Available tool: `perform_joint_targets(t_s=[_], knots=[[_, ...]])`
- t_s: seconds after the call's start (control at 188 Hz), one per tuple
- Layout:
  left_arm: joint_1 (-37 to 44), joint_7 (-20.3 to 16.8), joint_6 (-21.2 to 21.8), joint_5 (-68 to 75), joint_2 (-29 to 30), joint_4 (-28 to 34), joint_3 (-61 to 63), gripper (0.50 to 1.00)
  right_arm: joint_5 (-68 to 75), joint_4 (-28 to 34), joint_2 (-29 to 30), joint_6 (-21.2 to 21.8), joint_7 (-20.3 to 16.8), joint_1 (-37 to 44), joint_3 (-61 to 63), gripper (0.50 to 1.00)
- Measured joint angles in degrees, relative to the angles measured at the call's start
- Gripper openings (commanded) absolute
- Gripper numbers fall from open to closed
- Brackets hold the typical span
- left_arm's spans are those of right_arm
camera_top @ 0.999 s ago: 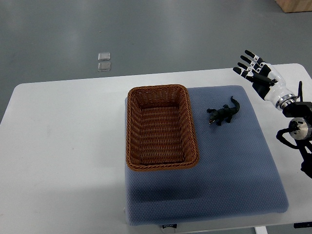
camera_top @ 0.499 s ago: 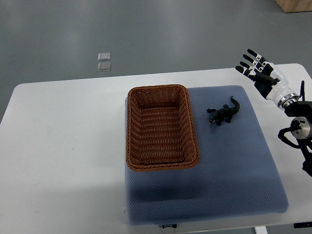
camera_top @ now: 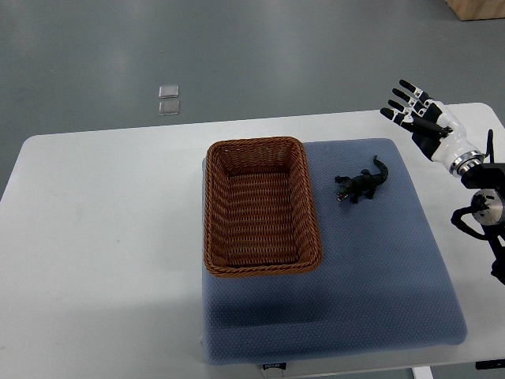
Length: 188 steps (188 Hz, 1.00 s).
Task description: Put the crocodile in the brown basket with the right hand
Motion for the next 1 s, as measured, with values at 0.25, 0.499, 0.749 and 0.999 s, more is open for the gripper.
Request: perform_joint_targets(t_s=[0.25,0.499,0.749,0.999], knots=[[0.0,0.0,0.0,0.0,0.0,0.0,0.0,1.000,-0.5,0.2,-1.5,0.1,0.0,0.3,-0.8,0.930],[0.0,0.0,0.0,0.0,0.0,0.0,0.0,1.000,-5.0,0.6,-4.7,0.4,1.3,1.9,-5.3,0.930],[0.0,0.0,0.0,0.0,0.0,0.0,0.0,1.000,-8.1,0.9,-10.5,0.5,4.7,5.1,-14.9,0.930],[0.0,0.0,0.0,0.0,0.0,0.0,0.0,1.000,-16.5,3.3,-14.9,0.5,6.7,7.8,-23.8,0.930]])
